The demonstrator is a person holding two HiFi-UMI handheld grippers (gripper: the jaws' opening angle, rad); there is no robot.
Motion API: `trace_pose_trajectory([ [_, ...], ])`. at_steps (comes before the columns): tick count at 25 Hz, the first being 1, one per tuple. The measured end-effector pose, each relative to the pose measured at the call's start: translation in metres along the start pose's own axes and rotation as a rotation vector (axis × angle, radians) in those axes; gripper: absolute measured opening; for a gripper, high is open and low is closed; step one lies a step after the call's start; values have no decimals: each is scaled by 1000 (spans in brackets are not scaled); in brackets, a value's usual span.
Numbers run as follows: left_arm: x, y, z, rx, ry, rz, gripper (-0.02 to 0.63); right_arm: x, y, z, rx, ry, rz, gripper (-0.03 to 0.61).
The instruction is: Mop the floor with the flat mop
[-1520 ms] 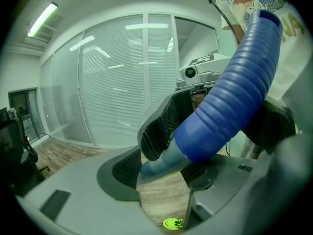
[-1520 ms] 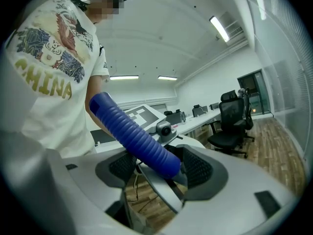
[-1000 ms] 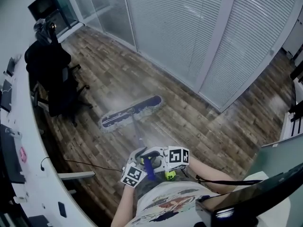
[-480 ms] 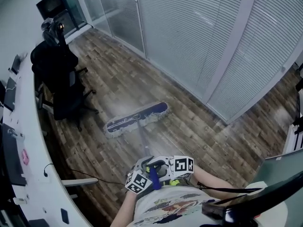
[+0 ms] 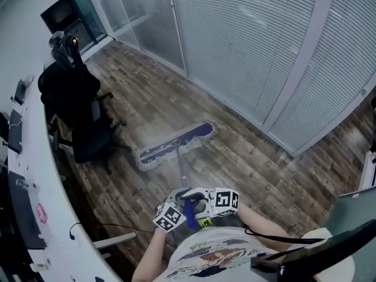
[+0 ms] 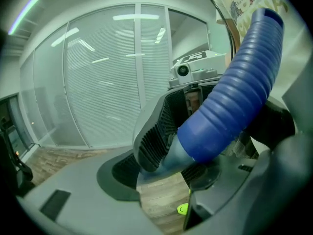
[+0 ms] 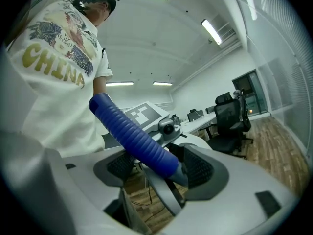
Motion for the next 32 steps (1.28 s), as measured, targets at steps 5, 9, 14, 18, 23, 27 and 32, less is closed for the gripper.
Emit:
trace_pose_trajectory([
  [5,49,-9,8,0,10,-9,206,-50,4,10,13,17,0,295],
  [9,110,-8,23,13,15,5,206,-111,15,10,1,26,-8,296],
  [14,209,-9,48,41,29,1,206,-212,33,10,-6,52,-8,298],
  [18,304,5,75,46,37,-10,207,-307,61,-4,-18,54,-8,298],
  [23,416,23,116,63,51,-21,207,-422,86,-27,-31,62,-8,298],
  [27,478,30,133,42,74,-47,210,-485,100,-32,-8,75,-5,298],
  [32,492,36,134,30,86,-59,212,-497,107,-32,13,75,-1,298],
])
Point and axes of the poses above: the fingertips, and each gripper's own axes: z forward along the fingers, x to its left, y out of its top, the point moved 4 cm from there along -z, backward along the fingers, and after that the axes turned 1 degree about y, right-handed, at the moved point
